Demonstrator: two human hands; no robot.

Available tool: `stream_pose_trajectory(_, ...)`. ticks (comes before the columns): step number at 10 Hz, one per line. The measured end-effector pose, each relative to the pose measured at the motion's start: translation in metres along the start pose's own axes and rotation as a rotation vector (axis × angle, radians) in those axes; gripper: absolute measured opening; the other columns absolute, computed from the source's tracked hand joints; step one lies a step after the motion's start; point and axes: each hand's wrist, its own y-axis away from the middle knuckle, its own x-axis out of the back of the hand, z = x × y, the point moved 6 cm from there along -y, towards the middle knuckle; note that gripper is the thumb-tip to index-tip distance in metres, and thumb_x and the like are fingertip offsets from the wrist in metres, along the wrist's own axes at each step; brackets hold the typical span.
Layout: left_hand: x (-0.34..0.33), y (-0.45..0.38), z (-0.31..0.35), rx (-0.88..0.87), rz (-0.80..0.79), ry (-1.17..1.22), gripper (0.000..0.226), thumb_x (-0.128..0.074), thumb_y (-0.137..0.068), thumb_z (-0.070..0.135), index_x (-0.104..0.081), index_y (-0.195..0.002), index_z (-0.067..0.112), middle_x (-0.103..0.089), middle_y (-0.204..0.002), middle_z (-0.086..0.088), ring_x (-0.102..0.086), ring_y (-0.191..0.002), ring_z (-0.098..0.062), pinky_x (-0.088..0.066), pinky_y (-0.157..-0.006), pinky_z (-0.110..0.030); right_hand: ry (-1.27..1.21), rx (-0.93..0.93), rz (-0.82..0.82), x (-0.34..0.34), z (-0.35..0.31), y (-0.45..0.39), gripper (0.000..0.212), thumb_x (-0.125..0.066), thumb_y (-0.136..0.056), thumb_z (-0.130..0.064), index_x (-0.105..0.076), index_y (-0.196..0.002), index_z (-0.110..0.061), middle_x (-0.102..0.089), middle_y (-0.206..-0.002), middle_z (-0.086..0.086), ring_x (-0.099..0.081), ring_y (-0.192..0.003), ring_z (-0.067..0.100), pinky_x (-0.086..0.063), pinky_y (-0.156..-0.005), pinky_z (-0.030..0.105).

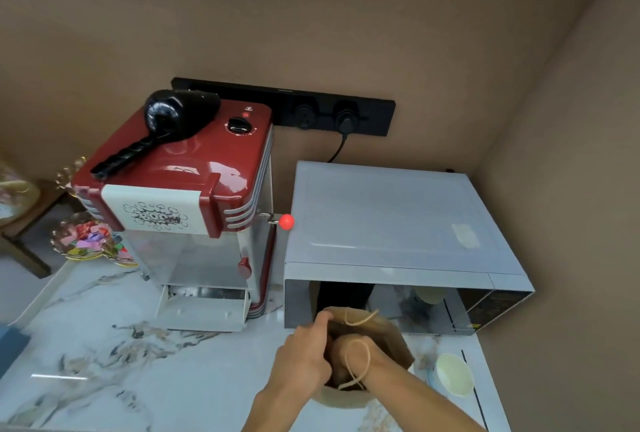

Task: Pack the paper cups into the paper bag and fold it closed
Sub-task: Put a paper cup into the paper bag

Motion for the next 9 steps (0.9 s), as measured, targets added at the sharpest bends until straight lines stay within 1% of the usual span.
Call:
stream_pose_trajectory(1, 0.001, -0.001, -0.002, 0.019, 0.024, 0.040, 0.076, -0.048, -0.082, 0.000, -0.027, -0.145, 0.036, -0.062, -0.122, -0.008, -0.062, -0.106, -0.028, -0.051, -0.086, -0.038, -0.023, -0.044, -0.092, 0.006, -0.002, 0.000, 0.036, -0.049, -0.099, -0.017, -0.056, -0.134, -0.007, -0.060, -0.136, 0.018, -0.056, -0.126, 0.037, -0.047, -0.102, 0.044)
stream_pose_trajectory(2, 0.001, -0.002, -0.003, 0.015, 0.020, 0.087, 0.078, -0.049, -0.079, -0.003, -0.030, -0.145, 0.036, -0.062, -0.121, -0.009, -0.062, -0.107, -0.029, -0.054, -0.089, -0.039, -0.217, -0.105, -0.185, 0.018, 0.003, 0.008, 0.039, -0.059, -0.093, -0.016, -0.057, -0.131, -0.006, -0.061, -0.134, 0.019, -0.057, -0.124, 0.038, -0.048, -0.102, 0.048)
stream_pose_trajectory(3, 0.002, -0.007, -0.005, -0.012, 0.011, 0.107, 0.076, -0.054, -0.080, -0.003, -0.032, -0.143, 0.033, -0.063, -0.122, -0.007, -0.063, -0.107, -0.025, -0.056, -0.089, -0.037, -0.295, -0.005, -0.137, 0.036, 0.012, 0.017, 0.042, -0.057, -0.093, -0.012, -0.053, -0.135, -0.010, -0.061, -0.132, 0.016, -0.058, -0.121, 0.034, -0.047, -0.102, 0.045)
stream_pose_trajectory(4, 0.002, -0.011, -0.008, -0.030, 0.017, 0.118, 0.075, -0.056, -0.080, -0.002, -0.034, -0.141, 0.037, -0.064, -0.120, -0.005, -0.064, -0.102, -0.023, -0.056, -0.081, -0.031, -0.686, 0.145, 0.015, 0.056, 0.044, 0.046, 0.034, -0.052, -0.096, -0.001, -0.061, -0.127, -0.012, -0.067, -0.123, 0.006, -0.065, -0.108, 0.013, -0.051, -0.097, 0.024)
stream_pose_trajectory(5, -0.003, -0.013, -0.011, -0.030, 0.014, 0.152, 0.077, -0.059, -0.082, -0.003, -0.034, -0.141, 0.040, -0.061, -0.122, -0.001, -0.061, -0.099, -0.018, -0.058, -0.081, -0.027, -1.076, 0.098, 0.141, 0.047, 0.113, 0.078, 0.026, -0.059, -0.092, 0.004, -0.066, -0.109, -0.014, -0.074, -0.107, 0.005, -0.071, -0.101, 0.014, -0.055, -0.094, 0.028)
stream_pose_trajectory(6, -0.010, -0.014, -0.012, -0.029, 0.002, 0.171, 0.079, -0.060, -0.084, -0.003, -0.032, -0.142, 0.043, -0.058, -0.114, 0.005, -0.059, -0.091, -0.012, -0.056, -0.071, -0.020, -0.852, -0.244, 0.280, -0.006, 0.191, 0.080, 0.039, -0.072, -0.084, -0.001, -0.062, -0.115, -0.023, -0.066, -0.121, 0.004, -0.062, -0.117, 0.020, -0.049, -0.104, 0.036)
stream_pose_trajectory(7, -0.012, -0.014, -0.012, -0.031, -0.002, 0.193, 0.078, -0.060, -0.084, -0.002, -0.033, -0.142, 0.042, -0.061, -0.109, 0.003, -0.061, -0.088, -0.012, -0.054, -0.063, -0.017, -0.607, -0.552, -0.018, -0.087, 0.217, 0.068, 0.089, -0.080, -0.076, -0.029, -0.030, -0.149, -0.031, -0.018, -0.159, 0.011, -0.025, -0.146, 0.029, -0.035, -0.114, 0.035)
stream_pose_trajectory(8, -0.013, -0.015, -0.011, -0.030, -0.004, 0.197, 0.078, -0.061, -0.084, -0.002, -0.033, -0.142, 0.043, -0.059, -0.103, 0.003, -0.062, -0.084, -0.013, -0.046, -0.053, -0.015, -0.496, -0.599, -0.011, -0.134, 0.224, 0.063, 0.098, -0.077, -0.071, -0.046, -0.021, -0.151, -0.037, 0.005, -0.160, 0.006, -0.012, -0.147, 0.033, -0.034, -0.114, 0.045)
stream_pose_trajectory(9, -0.014, -0.012, -0.010, -0.030, -0.001, 0.199, 0.079, -0.063, -0.084, -0.001, -0.034, -0.141, 0.044, -0.060, -0.107, 0.003, -0.062, -0.087, -0.014, -0.050, -0.059, -0.014, -0.555, -0.598, 0.103, -0.147, 0.221, 0.063, 0.076, -0.070, -0.081, -0.036, -0.032, -0.146, -0.032, -0.020, -0.153, 0.007, -0.039, -0.135, 0.032, -0.044, -0.105, 0.044)
